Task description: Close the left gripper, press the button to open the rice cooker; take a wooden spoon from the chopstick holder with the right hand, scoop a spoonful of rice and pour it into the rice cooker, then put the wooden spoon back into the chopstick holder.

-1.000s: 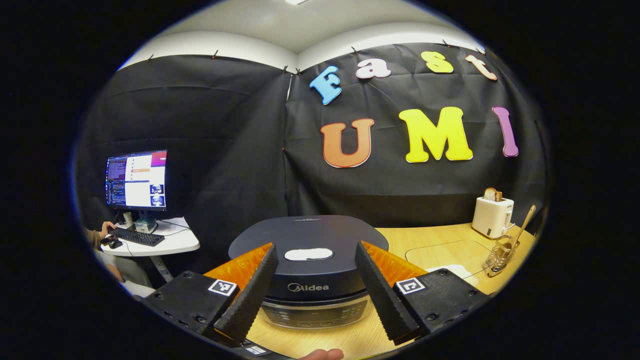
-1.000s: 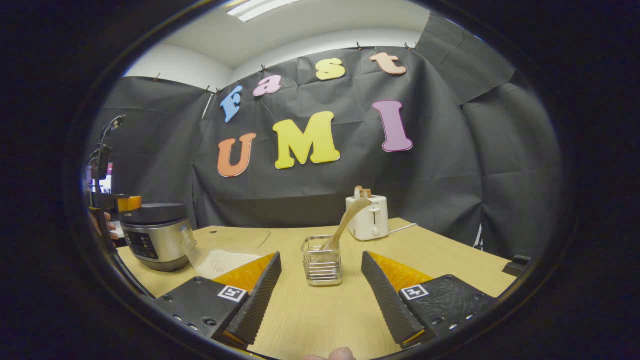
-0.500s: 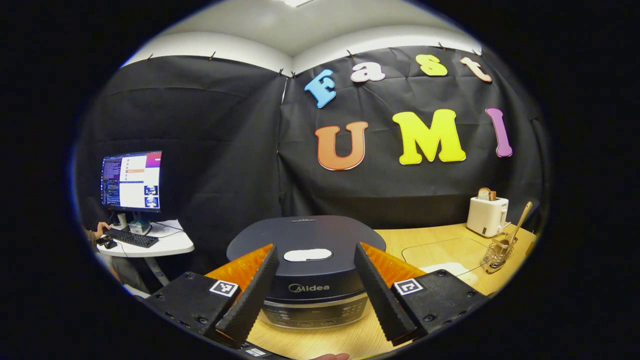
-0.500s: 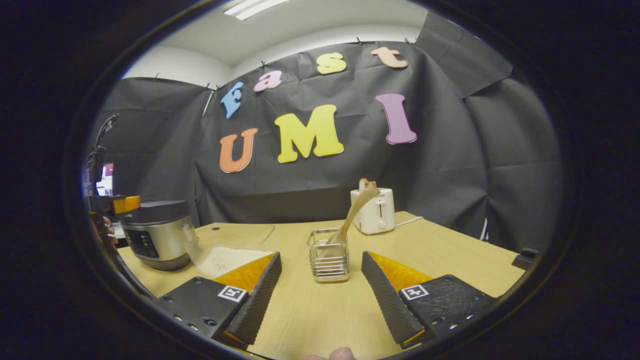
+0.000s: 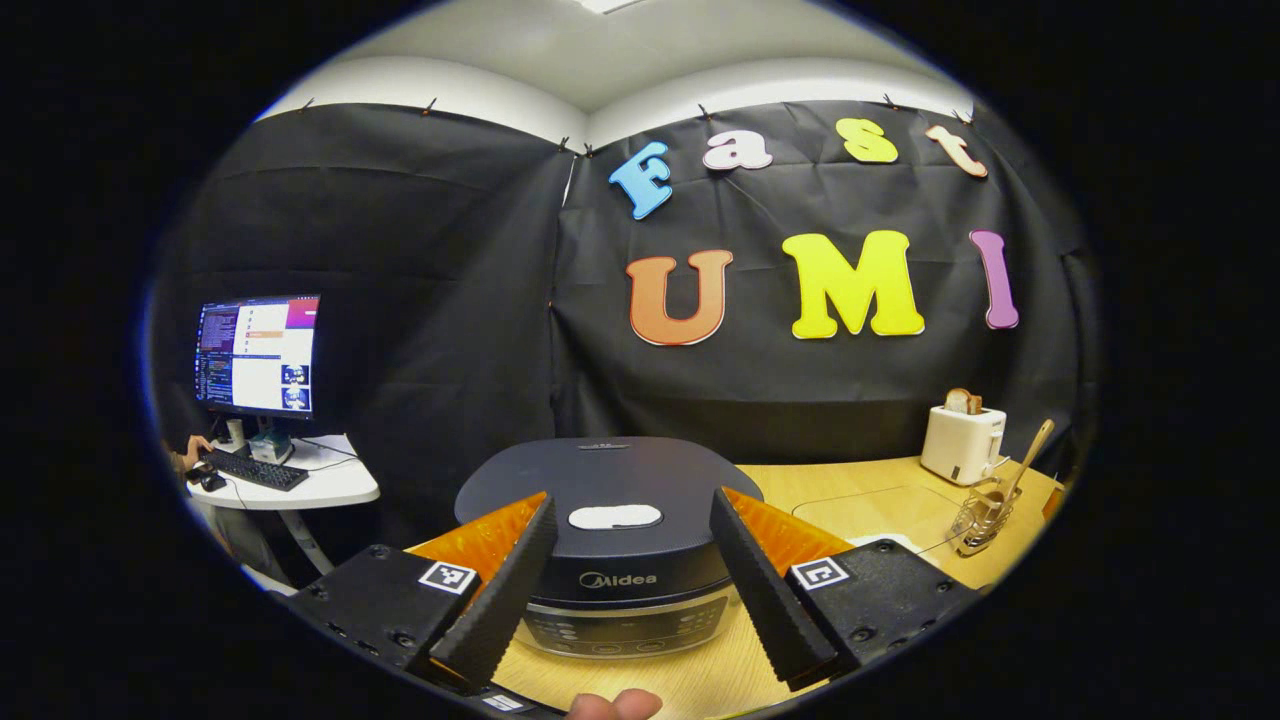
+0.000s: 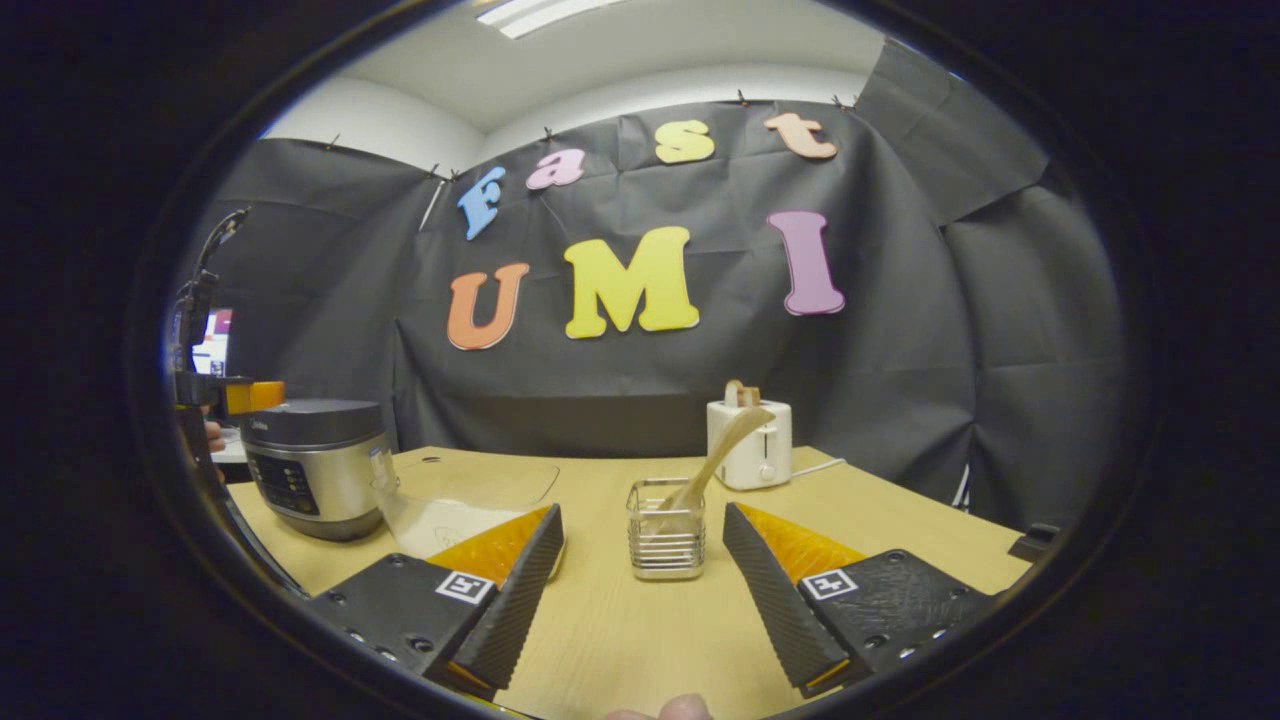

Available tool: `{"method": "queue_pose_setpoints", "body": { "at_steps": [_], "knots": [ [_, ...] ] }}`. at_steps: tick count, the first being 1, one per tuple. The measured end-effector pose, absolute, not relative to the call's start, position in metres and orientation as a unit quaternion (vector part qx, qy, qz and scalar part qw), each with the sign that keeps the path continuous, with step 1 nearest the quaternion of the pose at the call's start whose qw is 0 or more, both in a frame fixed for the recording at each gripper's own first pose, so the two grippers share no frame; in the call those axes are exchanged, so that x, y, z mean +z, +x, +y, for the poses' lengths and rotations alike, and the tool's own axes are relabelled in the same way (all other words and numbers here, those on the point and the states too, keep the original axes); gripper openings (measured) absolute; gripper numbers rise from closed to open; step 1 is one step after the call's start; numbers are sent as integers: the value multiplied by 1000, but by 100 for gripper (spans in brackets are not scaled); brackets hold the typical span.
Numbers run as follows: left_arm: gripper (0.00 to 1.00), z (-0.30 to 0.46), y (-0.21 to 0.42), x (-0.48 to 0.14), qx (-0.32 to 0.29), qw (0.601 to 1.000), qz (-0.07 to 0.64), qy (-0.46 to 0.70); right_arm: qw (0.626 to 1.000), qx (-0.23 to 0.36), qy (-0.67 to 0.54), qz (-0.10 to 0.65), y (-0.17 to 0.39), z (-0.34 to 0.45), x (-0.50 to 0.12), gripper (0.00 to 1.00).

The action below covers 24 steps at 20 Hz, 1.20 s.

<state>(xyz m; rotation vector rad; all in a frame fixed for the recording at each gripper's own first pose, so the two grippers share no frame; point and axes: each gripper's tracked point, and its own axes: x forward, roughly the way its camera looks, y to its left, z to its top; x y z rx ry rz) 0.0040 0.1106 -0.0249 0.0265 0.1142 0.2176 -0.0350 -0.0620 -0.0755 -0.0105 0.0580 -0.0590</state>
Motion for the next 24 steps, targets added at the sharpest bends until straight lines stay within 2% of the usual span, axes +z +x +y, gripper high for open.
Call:
{"method": "queue_pose_setpoints", "body": {
  "at_steps": [1,3,4,6,7,9,10,14,15,17,18,19,22,23,24],
  "knots": [
    [98,108,2,-22,105,993,56,8,999,-29,-6,24,-35,-60,-71,91],
    [98,96,0,-12,88,995,45,1,999,-32,-5,18,-32,-58,-62,100],
    [97,90,-1,-7,76,996,39,3,999,-36,-7,15,-31,-57,-58,95],
    [97,83,-5,1,67,997,26,13,999,-42,-11,5,-31,-55,-47,96],
    [97,78,-7,2,60,998,26,15,999,-43,-13,0,-31,-53,-41,91],
    [97,61,-13,2,47,999,27,8,999,-42,-24,-12,-33,-48,-30,91],
    [97,52,-17,3,40,999,25,3,999,-40,-33,-17,-34,-44,-27,95],
    [97,18,-25,1,13,1000,16,5,998,-39,-33,-26,-43,-34,-16,95],
    [97,9,-27,-2,6,1000,19,8,999,-36,-28,-30,-45,-31,-12,92],
    [97,-10,-28,-8,-13,1000,22,6,998,-36,-27,-36,-49,-30,-7,92],
    [97,-19,-28,-10,-24,999,24,0,998,-40,-29,-37,-50,-31,-4,95],
    [97,-24,-29,-15,-33,999,31,-7,998,-46,-29,-38,-51,-33,-3,91],
    [97,-34,-33,-20,-47,998,37,-7,998,-50,-28,-41,-58,-28,-2,99],
    [97,-36,-33,-20,-51,998,38,2,997,-52,-32,-40,-59,-27,-3,95],
    [97,-36,-33,-20,-52,998,34,11,997,-56,-34,-38,-61,-28,-3,95]
  ]
}}
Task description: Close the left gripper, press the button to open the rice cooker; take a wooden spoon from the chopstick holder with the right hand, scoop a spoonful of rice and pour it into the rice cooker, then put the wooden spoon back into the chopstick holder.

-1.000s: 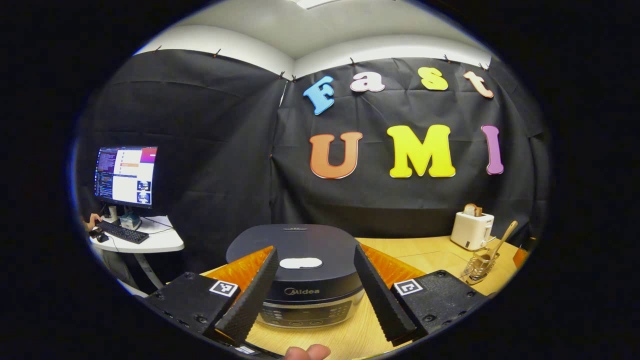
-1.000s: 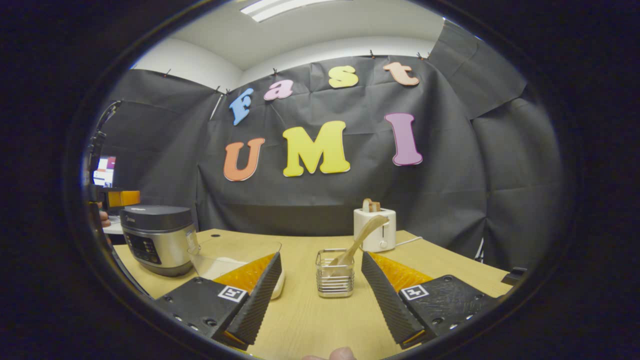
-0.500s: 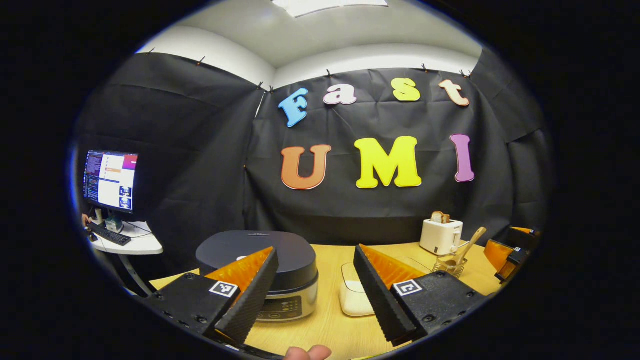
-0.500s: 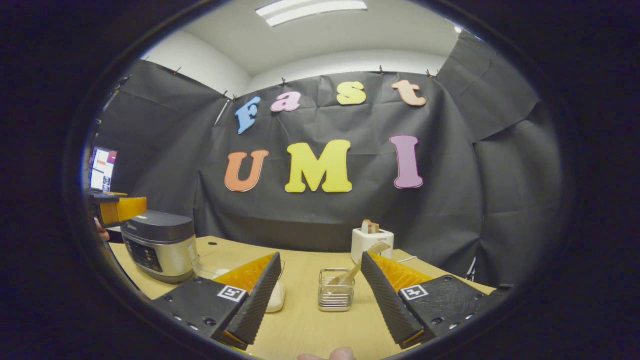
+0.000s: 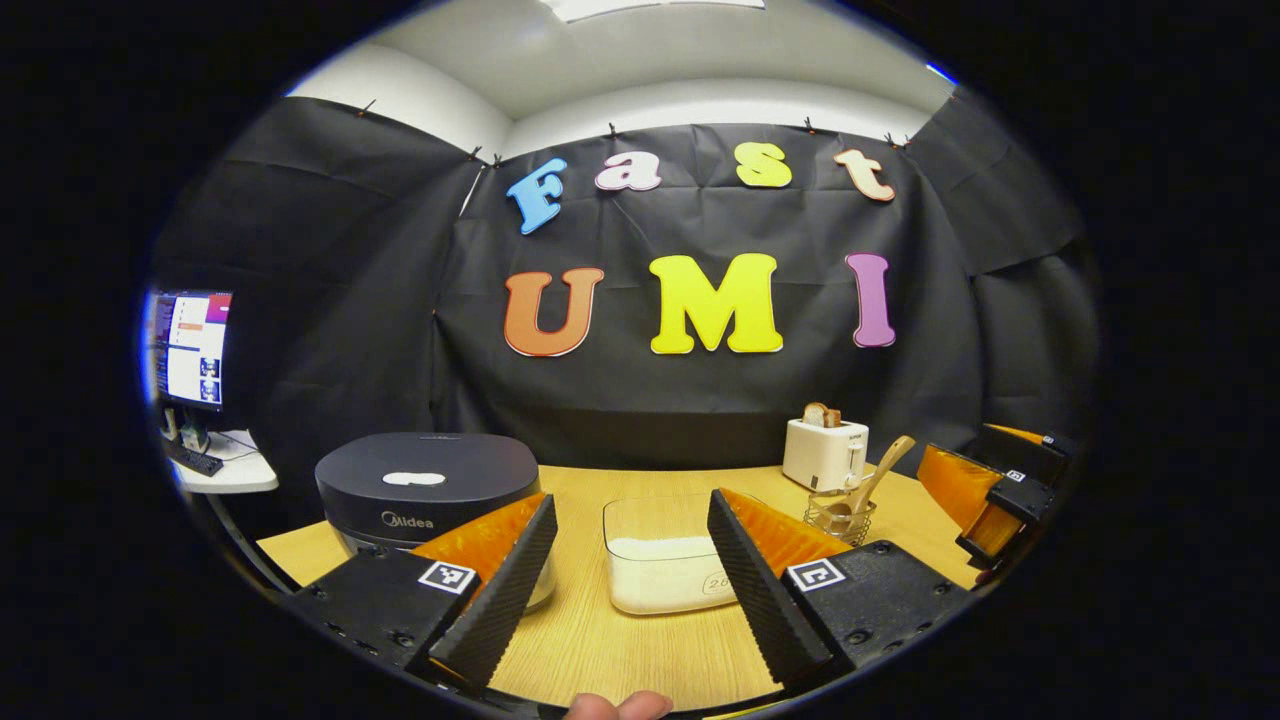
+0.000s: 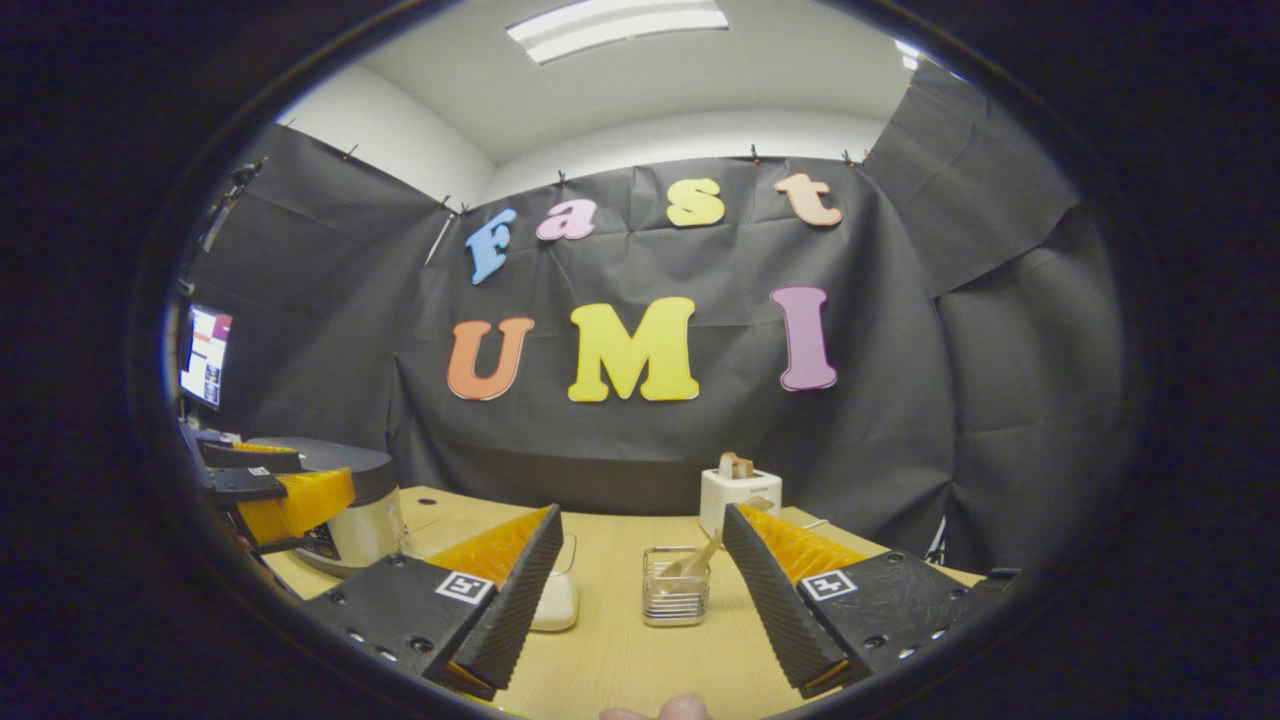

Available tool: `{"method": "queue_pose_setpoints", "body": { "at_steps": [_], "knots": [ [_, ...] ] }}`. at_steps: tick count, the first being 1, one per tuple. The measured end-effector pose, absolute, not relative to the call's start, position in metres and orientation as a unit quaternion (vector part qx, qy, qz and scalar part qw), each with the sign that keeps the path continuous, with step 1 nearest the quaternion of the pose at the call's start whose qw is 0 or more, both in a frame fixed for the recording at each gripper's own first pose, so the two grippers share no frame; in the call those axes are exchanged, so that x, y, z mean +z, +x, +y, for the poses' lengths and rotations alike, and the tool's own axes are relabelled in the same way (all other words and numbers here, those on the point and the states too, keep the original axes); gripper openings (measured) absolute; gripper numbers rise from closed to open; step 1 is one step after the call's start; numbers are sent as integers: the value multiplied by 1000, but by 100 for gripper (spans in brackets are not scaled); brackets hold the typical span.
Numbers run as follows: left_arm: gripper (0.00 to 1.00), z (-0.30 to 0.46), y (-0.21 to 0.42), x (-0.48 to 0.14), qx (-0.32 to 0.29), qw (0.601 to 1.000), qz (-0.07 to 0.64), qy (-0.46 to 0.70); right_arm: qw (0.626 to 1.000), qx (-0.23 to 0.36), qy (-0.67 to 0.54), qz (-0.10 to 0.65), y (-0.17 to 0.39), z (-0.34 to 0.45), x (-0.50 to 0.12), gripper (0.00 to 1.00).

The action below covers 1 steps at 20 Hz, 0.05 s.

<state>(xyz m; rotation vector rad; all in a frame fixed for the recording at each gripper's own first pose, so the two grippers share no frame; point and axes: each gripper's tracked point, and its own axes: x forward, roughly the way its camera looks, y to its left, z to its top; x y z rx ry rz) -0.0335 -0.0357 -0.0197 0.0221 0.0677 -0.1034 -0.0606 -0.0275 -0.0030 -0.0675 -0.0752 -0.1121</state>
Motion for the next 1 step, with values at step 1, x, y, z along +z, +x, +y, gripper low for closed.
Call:
{"method": "queue_pose_setpoints", "body": {
  "at_steps": [1],
  "knots": [
    [97,-36,-34,-20,-52,998,32,21,997,-61,-31,-33,-61,-28,-5,95]
  ]
}}
